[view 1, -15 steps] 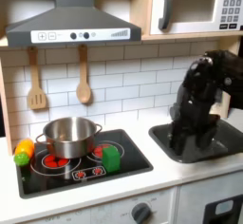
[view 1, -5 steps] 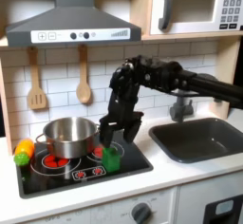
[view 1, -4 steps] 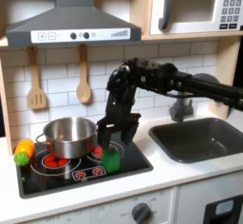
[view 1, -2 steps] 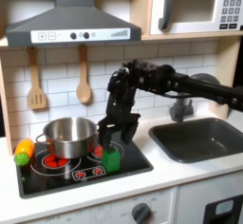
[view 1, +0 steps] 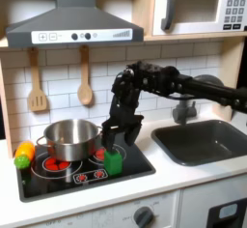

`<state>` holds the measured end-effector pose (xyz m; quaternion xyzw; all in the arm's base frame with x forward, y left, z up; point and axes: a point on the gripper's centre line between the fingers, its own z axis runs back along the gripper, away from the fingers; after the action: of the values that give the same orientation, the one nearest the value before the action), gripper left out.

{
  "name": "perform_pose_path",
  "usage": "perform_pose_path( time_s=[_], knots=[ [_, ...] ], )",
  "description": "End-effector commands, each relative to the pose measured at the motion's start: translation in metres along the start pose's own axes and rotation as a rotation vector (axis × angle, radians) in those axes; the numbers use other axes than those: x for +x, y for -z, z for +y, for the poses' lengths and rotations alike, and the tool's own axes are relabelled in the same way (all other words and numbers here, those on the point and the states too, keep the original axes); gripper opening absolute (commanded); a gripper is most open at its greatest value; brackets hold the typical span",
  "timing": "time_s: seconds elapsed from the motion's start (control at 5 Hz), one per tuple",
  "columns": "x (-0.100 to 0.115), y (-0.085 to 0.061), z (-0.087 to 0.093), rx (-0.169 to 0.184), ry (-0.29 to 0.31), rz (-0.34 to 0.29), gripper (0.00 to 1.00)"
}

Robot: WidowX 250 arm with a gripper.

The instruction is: Reach green block

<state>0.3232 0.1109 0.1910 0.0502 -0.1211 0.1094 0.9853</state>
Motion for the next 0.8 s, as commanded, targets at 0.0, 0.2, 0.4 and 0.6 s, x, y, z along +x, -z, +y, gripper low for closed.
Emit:
perform_pose_path(
  time_s=[0.0,0.2,0.4,0.6],
  knots=[
    [0.002,0.013,0.004,0.015,-0.022,0.025,1.0],
    [0.003,0.019,0.002,0.017,-0.028,0.037,1.0],
    [-0.001,0.028,0.002,0.012,-0.024,0.071,1.0],
    [-0.004,0.033,0.003,0.018,-0.017,0.09,1.0]
  ],
)
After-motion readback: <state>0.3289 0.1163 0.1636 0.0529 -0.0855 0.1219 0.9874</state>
